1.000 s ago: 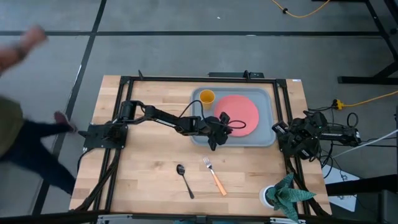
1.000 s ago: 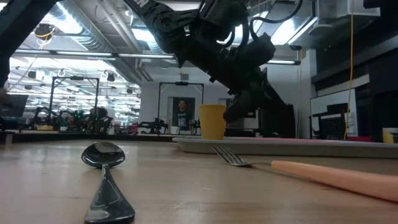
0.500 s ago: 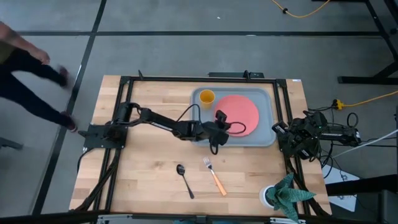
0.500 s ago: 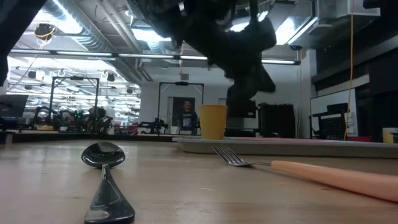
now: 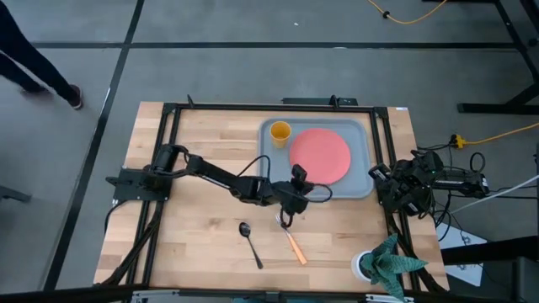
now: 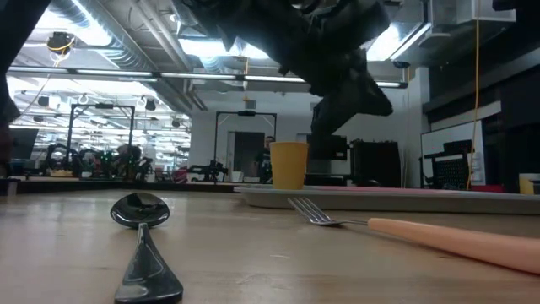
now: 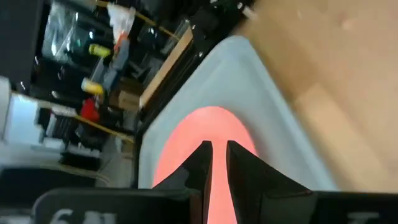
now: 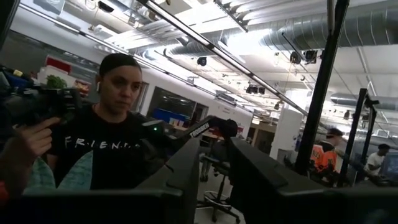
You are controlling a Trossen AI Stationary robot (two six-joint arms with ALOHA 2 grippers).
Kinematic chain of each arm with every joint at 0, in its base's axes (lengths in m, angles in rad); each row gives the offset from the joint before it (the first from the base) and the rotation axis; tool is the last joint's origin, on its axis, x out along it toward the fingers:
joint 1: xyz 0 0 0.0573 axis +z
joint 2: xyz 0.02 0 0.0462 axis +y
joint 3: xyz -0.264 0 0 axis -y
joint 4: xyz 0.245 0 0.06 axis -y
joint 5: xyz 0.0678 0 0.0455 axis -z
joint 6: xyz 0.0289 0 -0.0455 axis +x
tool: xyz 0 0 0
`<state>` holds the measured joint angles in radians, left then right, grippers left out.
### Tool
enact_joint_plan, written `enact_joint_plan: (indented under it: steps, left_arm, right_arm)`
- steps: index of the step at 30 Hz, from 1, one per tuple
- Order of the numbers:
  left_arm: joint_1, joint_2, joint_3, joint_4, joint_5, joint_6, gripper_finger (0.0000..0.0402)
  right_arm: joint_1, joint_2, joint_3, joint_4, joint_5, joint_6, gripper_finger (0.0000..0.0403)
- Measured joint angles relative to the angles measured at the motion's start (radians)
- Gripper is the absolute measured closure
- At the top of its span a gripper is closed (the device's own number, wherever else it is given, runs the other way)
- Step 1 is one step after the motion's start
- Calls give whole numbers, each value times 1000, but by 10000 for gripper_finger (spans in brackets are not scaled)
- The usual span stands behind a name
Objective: Pick and place plate/cup/fork/spoon on tray
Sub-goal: Put the black spoon on the gray tray under the yellow cup
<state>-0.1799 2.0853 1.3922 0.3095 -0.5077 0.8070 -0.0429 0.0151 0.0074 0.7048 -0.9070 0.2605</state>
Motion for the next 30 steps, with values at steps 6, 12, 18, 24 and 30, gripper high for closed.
enact_joint_plan:
  steps: [6,12,18,24,30]
  left_arm:
    - [-40,-135,-2,-467,-301,-207,360]
    - [-11,-455,-3,-1161,117,-766,360]
    - [-5,-769,-184,-1207,199,-873,360]
    - [-15,-1125,-527,-983,213,-910,360]
    - [-4,-1485,-859,-655,216,-827,360]
  right_arm:
    - [0,0,0,-1,-1,-29,309]
    - [0,0,0,-1,16,-89,309]
    - [0,0,0,-7,23,-150,309]
    - [0,0,0,-28,24,-138,309]
    - [0,0,0,-23,26,-217,309]
